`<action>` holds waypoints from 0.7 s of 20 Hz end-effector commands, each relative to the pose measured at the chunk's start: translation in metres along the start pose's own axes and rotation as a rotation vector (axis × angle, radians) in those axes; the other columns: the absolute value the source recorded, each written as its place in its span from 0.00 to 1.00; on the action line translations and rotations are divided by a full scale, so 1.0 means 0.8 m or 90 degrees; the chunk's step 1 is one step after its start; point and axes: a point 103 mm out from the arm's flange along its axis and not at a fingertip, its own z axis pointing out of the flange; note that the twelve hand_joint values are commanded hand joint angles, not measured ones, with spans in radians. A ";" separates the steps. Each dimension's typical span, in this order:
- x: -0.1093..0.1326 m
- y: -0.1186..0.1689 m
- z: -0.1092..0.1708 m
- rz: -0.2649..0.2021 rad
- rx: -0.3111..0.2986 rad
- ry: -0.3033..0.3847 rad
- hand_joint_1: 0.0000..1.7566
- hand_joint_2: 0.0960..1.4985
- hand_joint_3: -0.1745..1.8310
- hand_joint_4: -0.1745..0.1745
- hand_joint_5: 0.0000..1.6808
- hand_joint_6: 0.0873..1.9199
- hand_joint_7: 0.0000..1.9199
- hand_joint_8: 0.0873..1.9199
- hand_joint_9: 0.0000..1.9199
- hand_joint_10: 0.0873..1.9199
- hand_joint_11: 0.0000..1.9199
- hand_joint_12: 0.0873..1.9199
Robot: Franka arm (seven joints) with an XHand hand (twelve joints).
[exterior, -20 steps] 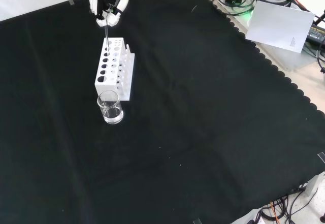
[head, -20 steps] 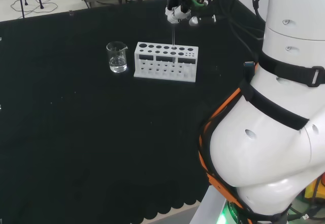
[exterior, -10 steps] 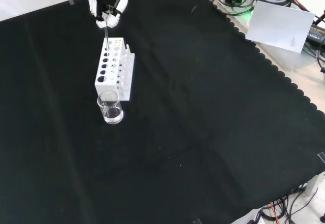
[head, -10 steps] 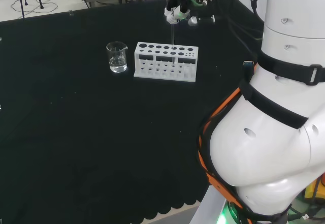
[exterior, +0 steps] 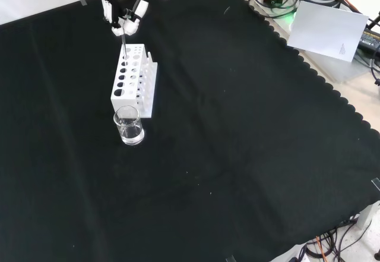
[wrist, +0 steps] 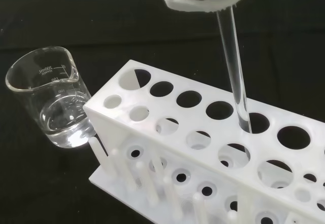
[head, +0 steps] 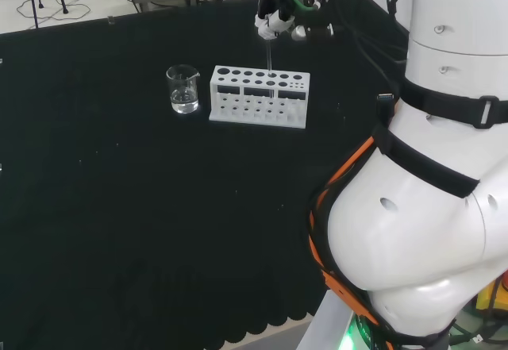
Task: Put the glass rod back on the white test tube rack.
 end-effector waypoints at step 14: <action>-0.006 0.007 -0.004 0.013 0.051 0.034 0.75 0.61 0.00 0.00 0.45 0.45 0.62 0.30 0.94 0.32 0.80 0.36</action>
